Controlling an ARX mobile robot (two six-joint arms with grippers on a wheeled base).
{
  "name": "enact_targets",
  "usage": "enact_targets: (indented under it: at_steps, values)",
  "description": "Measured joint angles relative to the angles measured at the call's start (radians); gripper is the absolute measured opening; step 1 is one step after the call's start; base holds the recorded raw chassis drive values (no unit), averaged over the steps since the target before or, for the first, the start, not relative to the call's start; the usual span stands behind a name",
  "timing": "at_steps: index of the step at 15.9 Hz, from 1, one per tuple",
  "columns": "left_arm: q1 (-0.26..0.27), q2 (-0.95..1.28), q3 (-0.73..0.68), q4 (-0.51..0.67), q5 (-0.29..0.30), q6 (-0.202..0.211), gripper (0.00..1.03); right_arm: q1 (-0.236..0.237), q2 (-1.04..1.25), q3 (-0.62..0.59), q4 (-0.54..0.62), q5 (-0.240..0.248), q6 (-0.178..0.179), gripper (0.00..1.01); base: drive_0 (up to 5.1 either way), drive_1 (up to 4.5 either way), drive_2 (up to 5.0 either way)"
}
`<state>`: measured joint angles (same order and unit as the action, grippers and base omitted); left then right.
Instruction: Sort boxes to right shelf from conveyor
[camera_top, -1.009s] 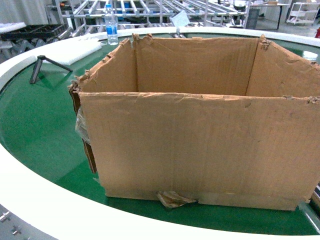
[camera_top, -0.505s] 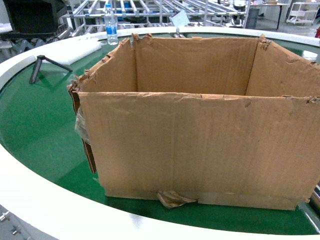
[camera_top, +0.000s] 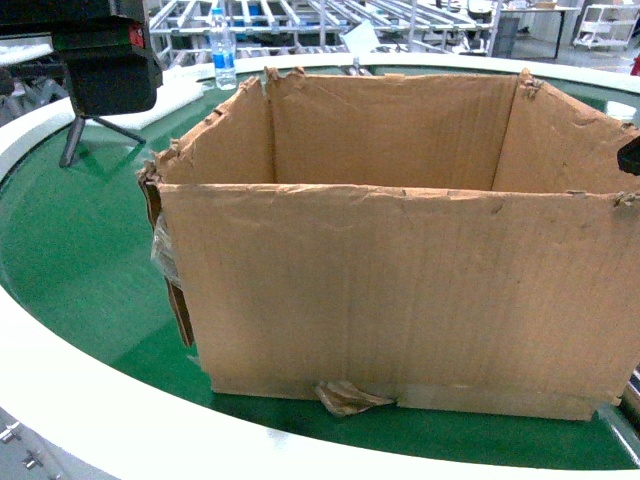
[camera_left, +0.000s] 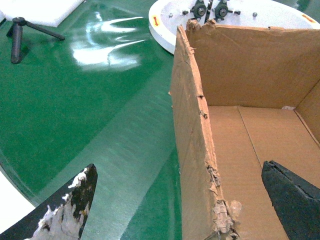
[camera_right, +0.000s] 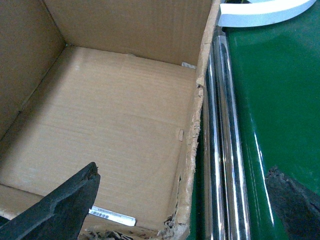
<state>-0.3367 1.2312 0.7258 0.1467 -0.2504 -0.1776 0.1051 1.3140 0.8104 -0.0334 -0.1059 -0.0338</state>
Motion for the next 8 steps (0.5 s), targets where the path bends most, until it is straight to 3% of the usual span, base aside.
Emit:
enact_targets:
  at_steps: [2,6,8]
  values:
    - [0.002,0.004,0.003,0.000,-0.004,-0.005,0.98,0.000,0.000,0.000,0.000,0.000,0.000,0.98,0.0,0.00,0.0]
    - [-0.074,0.091,0.165,-0.011,-0.014,-0.035,0.98,0.010,0.023,0.016,-0.020,0.013,-0.001,0.98,0.0,0.00,0.0]
    - [-0.082,0.125,0.200,-0.066,-0.042,-0.076,0.98,0.027,0.027,0.026,-0.039,0.016,-0.012,0.98,0.0,0.00,0.0]
